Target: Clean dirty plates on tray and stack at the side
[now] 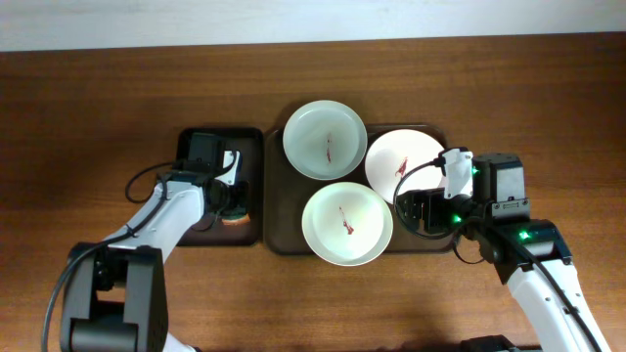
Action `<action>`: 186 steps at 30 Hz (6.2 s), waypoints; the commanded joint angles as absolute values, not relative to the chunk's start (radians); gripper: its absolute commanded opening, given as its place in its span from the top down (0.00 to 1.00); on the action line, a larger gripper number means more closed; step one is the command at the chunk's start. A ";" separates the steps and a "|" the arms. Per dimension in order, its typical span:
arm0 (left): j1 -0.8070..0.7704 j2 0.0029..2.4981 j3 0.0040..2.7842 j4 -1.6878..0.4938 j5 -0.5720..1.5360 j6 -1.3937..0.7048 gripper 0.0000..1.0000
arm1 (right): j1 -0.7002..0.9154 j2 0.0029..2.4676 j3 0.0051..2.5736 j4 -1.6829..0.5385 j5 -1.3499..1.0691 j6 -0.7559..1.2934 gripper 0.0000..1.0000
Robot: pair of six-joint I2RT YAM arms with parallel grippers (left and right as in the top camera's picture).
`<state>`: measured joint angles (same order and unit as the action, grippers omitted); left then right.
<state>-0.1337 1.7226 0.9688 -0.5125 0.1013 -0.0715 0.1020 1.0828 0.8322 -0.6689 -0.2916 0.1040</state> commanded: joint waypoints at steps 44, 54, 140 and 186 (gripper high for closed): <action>-0.135 1.180 1.035 -0.456 0.082 -0.066 1.00 | 0.112 1.669 0.852 -0.568 -0.524 0.110 0.90; -0.135 1.203 1.032 -0.468 0.082 -0.066 1.00 | 0.112 1.669 0.852 -0.568 -0.524 0.110 0.95; -0.391 1.561 1.033 -0.455 0.345 -0.367 1.00 | 0.112 1.669 0.855 -0.534 -0.513 0.218 0.78; -0.109 1.796 1.026 -0.488 0.081 -0.007 0.34 | 0.602 1.316 1.002 -0.489 0.768 0.173 0.96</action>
<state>-0.1143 1.7752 1.0313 -0.5144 0.0879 -0.0185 0.5976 1.3506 0.9424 -0.4946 0.7109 0.1436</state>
